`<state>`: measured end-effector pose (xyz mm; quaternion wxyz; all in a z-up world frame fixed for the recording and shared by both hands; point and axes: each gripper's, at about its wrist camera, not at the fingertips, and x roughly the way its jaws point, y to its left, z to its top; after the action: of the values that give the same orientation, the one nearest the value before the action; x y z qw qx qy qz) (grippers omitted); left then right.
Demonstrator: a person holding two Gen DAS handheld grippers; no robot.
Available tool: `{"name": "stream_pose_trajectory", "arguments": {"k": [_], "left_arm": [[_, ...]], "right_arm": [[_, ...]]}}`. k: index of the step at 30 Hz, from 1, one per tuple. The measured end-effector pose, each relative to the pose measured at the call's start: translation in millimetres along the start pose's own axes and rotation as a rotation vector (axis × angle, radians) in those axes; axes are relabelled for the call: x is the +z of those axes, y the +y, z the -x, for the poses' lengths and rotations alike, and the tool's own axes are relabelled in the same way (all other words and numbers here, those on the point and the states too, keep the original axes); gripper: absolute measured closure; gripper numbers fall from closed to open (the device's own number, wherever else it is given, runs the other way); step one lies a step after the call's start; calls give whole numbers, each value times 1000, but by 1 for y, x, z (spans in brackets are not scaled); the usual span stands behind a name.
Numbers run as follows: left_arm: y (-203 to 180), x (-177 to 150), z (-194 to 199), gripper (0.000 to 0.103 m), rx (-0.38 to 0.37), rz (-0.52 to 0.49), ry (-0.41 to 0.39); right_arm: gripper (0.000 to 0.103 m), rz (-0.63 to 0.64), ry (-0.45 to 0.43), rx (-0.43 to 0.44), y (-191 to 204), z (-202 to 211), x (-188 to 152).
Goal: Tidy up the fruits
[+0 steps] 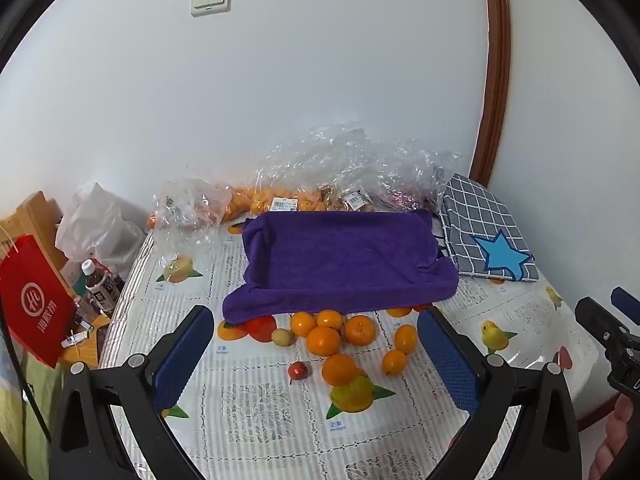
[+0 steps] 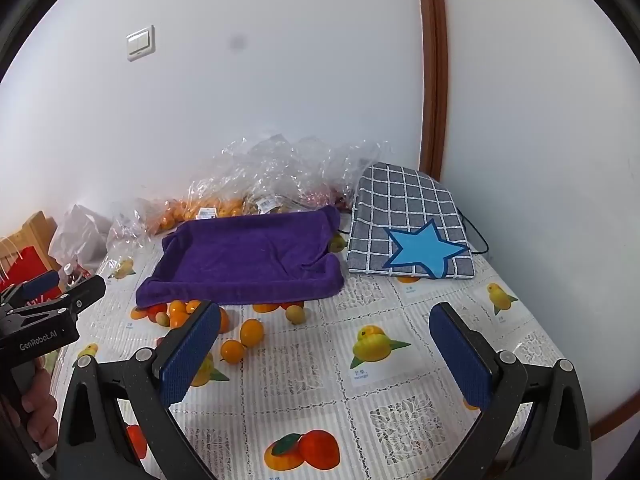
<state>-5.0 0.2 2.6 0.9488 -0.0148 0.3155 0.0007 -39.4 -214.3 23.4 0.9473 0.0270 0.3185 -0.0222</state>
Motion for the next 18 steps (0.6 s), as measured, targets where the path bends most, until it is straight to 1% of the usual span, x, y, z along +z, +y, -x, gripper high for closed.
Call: {"name": "stream_pose_trajectory", "arguments": {"k": [2,4,10,18], "left_arm": [[2,0,-1,0,0,4,2],[-1,2,2,0,2,5,2],[2,4,1,0,1,23,8],[3,1,1,0,2,21,6]], "right_arm": [[0,2,-1,-1,-5,-2,0],[0,8,-5,-17,3,2,-1],[0,5,-5,-14,1,2,-2],[0,3,-2,-8,0,0,-3]]}}
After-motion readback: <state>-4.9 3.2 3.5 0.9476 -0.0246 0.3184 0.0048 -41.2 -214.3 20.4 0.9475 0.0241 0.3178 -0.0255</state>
